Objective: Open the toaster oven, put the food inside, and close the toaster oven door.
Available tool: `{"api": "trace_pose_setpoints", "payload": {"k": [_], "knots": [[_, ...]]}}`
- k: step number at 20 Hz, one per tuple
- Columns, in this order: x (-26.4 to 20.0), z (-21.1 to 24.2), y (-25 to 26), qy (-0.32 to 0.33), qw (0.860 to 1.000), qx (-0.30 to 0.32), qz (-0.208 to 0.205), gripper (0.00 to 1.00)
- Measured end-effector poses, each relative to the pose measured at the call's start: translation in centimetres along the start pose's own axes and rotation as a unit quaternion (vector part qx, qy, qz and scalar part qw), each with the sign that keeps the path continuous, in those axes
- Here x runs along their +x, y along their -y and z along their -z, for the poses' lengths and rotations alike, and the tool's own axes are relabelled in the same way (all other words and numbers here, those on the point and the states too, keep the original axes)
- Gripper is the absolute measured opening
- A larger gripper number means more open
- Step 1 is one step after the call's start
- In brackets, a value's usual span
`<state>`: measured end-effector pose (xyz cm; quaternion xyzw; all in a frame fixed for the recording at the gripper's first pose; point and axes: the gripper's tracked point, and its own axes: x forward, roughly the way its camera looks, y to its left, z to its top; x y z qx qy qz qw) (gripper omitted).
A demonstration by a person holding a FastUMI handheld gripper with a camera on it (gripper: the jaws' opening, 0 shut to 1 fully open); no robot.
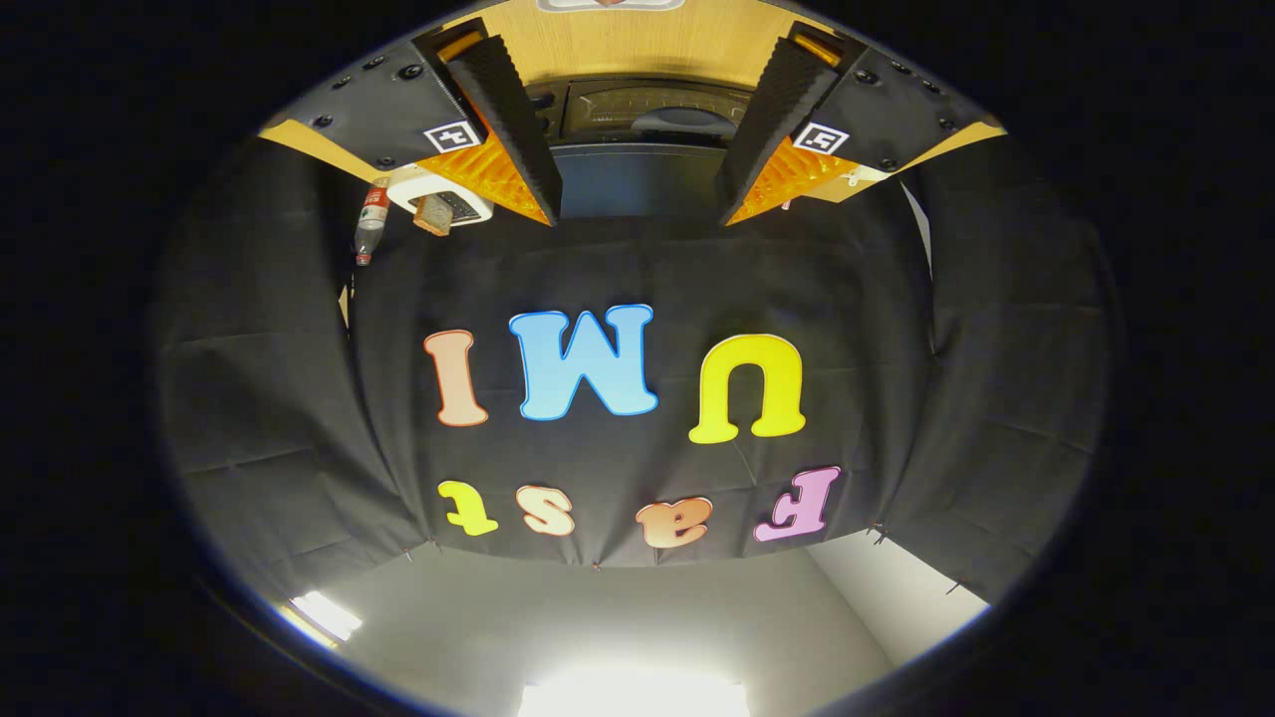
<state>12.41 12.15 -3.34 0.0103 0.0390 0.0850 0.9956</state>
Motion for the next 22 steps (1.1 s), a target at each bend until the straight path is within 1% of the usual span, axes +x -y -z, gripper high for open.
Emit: {"api": "trace_pose_setpoints", "payload": {"k": [6,12,22], "knots": [[4.2,4.1,-1.8,-0.041,0.999,-0.003,-0.007,0.98],[7.4,7.9,-3.5,-0.082,0.996,-0.003,-0.017,0.98],[10.1,14.5,-3.4,-0.15,0.988,-0.019,0.01,0.98]]}}
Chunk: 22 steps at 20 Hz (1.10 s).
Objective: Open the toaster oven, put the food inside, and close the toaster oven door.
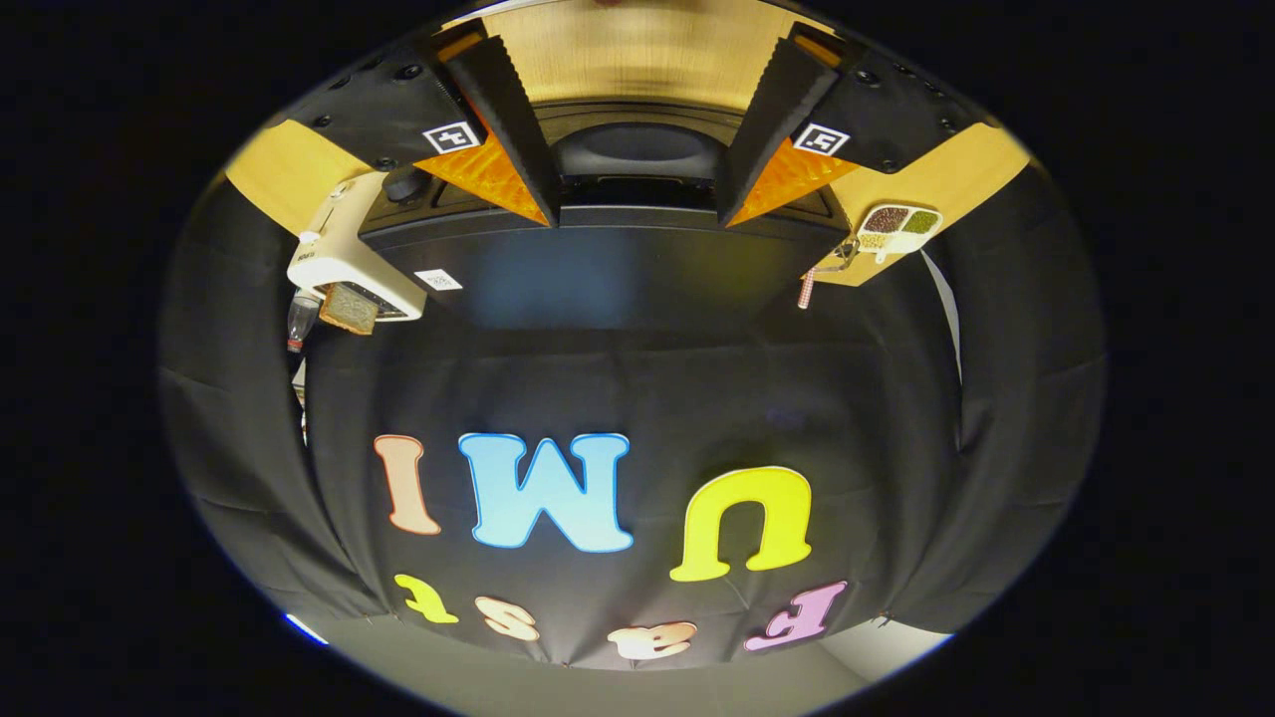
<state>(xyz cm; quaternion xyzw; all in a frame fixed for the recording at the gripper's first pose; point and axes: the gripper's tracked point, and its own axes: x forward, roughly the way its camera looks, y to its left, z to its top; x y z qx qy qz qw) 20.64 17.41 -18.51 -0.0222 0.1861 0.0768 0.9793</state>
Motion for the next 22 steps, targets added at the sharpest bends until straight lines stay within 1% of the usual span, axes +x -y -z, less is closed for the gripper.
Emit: {"api": "trace_pose_setpoints", "payload": {"k": [6,14,16,22], "knots": [[0.1,0.0,-0.1,0.017,1.0,-0.002,0.008,0.99],[-2.1,1.5,-0.3,0.035,0.999,-0.009,0.003,0.99],[-2.9,2.3,-0.3,0.033,0.999,-0.011,0.002,0.99],[-6.3,7.2,-0.6,-0.006,1.0,-0.011,-0.002,0.99]]}}
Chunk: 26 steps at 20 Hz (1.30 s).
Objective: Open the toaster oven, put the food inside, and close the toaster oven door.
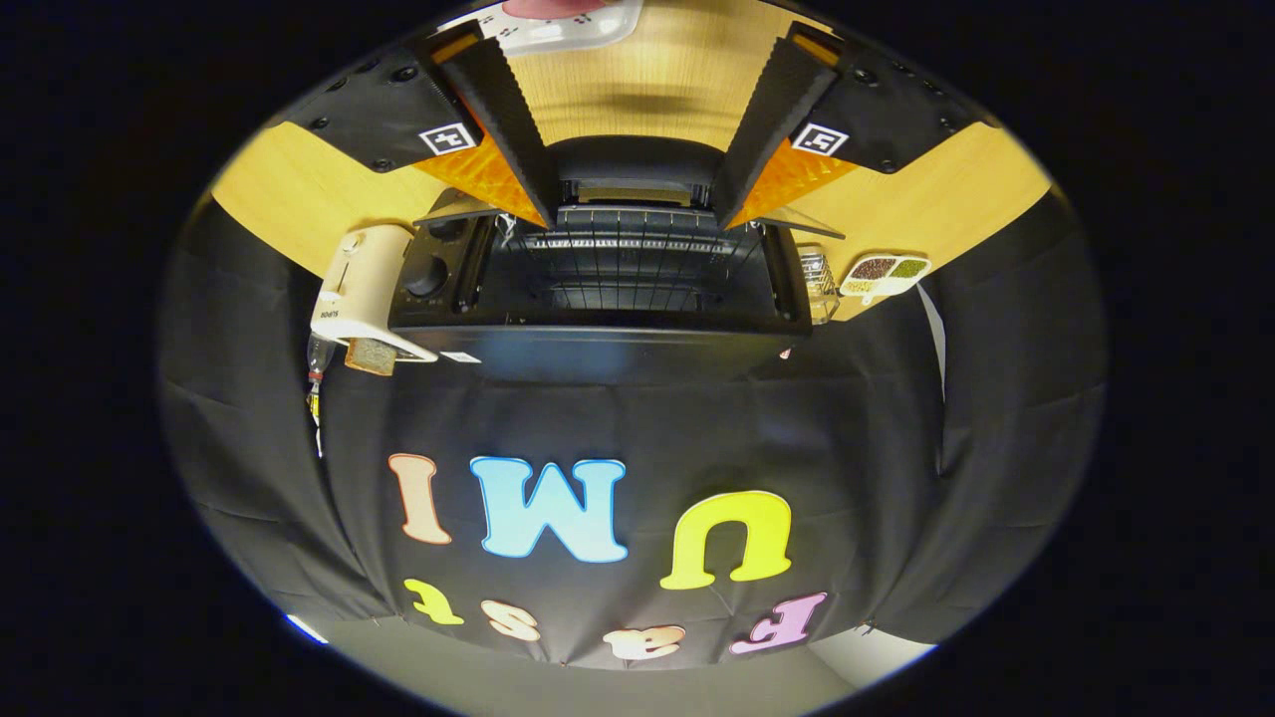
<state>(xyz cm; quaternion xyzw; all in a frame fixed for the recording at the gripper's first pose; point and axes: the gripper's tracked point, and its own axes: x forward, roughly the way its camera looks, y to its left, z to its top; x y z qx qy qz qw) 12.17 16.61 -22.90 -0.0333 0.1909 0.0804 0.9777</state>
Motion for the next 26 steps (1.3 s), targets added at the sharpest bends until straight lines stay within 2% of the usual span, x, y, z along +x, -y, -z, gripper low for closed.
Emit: {"api": "trace_pose_setpoints", "payload": {"k": [7,13,19,26], "knots": [[-1.3,3.8,-0.1,-0.034,0.999,-0.013,0.014,0.99],[-2.4,6.9,-0.2,-0.08,0.996,-0.03,0.005,0.99],[-5.6,5.6,-0.8,-0.065,0.998,-0.008,-0.016,0.99],[-9.5,5.2,0.5,-0.093,0.993,0.048,-0.053,0.99]]}}
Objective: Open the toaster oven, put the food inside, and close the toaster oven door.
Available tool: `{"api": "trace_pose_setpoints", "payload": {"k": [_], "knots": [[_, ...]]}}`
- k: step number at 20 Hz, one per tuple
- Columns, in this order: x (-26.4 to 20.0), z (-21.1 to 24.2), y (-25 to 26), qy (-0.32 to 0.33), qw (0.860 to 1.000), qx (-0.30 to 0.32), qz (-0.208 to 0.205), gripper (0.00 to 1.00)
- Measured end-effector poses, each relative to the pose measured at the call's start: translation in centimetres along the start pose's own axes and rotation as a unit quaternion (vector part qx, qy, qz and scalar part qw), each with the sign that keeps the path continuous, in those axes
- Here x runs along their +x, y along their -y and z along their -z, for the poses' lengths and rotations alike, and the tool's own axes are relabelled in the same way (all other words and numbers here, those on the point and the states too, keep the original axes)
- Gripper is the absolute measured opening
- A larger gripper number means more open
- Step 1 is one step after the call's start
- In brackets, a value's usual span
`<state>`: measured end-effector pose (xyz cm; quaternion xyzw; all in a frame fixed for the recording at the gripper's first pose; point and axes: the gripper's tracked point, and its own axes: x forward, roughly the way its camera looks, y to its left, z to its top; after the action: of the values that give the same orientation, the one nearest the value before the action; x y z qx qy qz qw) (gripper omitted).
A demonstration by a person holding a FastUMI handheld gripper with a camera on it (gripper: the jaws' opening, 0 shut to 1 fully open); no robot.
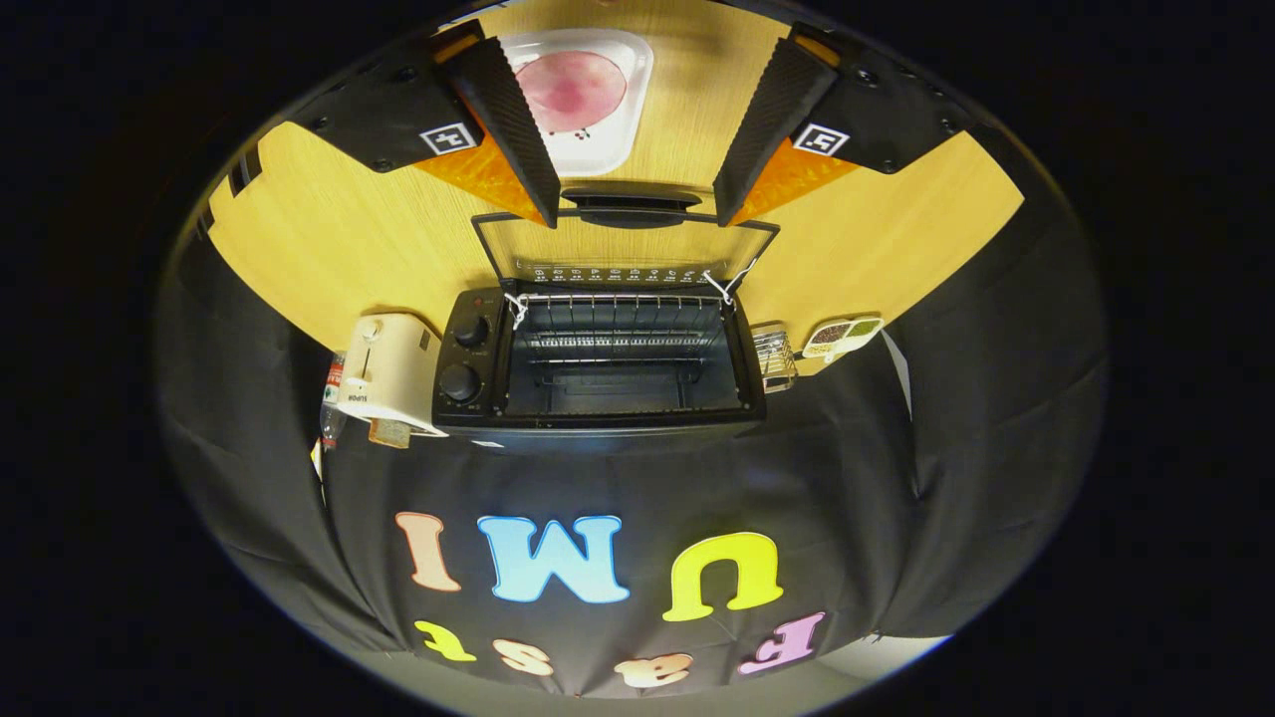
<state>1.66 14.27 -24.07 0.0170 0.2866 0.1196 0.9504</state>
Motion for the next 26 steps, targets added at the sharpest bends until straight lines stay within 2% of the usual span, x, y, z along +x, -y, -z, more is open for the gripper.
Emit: {"api": "trace_pose_setpoints", "payload": {"k": [5,8,14,19,26], "knots": [[-1.3,0.0,3.7,-0.045,0.998,0.022,-0.022,0.98],[-1.8,0.6,5.8,-0.09,0.994,0.037,-0.047,0.99],[-1.8,1.9,10.1,-0.155,0.982,0.08,-0.069,0.99],[-1.4,3.9,11.3,-0.229,0.962,0.119,-0.095,0.99],[-2.2,7.8,11.6,-0.346,0.923,0.107,-0.128,0.97]]}}
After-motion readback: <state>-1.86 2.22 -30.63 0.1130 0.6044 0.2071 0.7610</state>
